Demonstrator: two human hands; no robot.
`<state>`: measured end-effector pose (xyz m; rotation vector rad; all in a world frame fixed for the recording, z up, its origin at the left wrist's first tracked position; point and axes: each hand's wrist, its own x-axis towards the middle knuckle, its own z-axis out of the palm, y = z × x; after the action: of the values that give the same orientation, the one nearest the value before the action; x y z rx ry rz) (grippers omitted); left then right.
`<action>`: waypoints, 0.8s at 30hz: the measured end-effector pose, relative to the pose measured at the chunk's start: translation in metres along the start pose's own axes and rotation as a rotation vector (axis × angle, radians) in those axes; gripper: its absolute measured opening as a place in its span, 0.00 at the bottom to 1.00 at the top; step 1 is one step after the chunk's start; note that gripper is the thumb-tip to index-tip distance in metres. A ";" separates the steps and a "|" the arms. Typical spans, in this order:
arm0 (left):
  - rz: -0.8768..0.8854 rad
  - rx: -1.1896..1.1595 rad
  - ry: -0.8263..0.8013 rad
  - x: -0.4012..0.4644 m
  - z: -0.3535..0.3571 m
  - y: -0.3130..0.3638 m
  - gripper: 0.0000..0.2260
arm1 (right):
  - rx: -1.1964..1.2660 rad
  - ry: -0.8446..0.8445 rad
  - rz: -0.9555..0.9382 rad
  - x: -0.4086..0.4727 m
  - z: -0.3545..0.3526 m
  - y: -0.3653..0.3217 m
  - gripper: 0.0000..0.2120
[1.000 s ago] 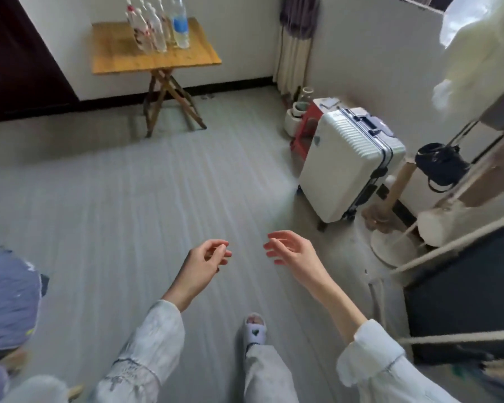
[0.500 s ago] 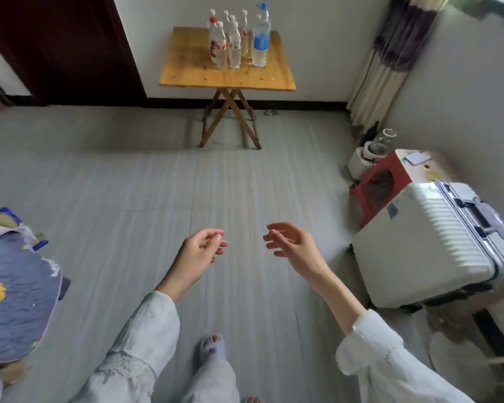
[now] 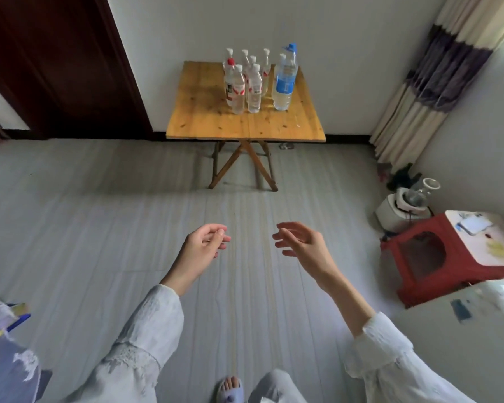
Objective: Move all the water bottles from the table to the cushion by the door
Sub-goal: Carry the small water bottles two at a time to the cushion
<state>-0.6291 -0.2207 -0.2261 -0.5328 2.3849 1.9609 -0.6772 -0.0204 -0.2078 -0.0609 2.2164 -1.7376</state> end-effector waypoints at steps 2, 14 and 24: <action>-0.010 0.013 -0.034 0.039 0.000 0.008 0.07 | 0.000 0.001 0.003 0.042 0.000 -0.007 0.07; -0.045 0.014 0.049 0.310 0.001 0.059 0.08 | -0.013 -0.066 -0.030 0.338 -0.027 -0.054 0.06; -0.061 -0.003 0.033 0.492 0.007 0.094 0.06 | -0.055 -0.099 0.012 0.519 -0.050 -0.097 0.09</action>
<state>-1.1192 -0.3236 -0.2460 -0.6352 2.3551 1.9461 -1.1985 -0.1176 -0.2221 -0.1428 2.1882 -1.6313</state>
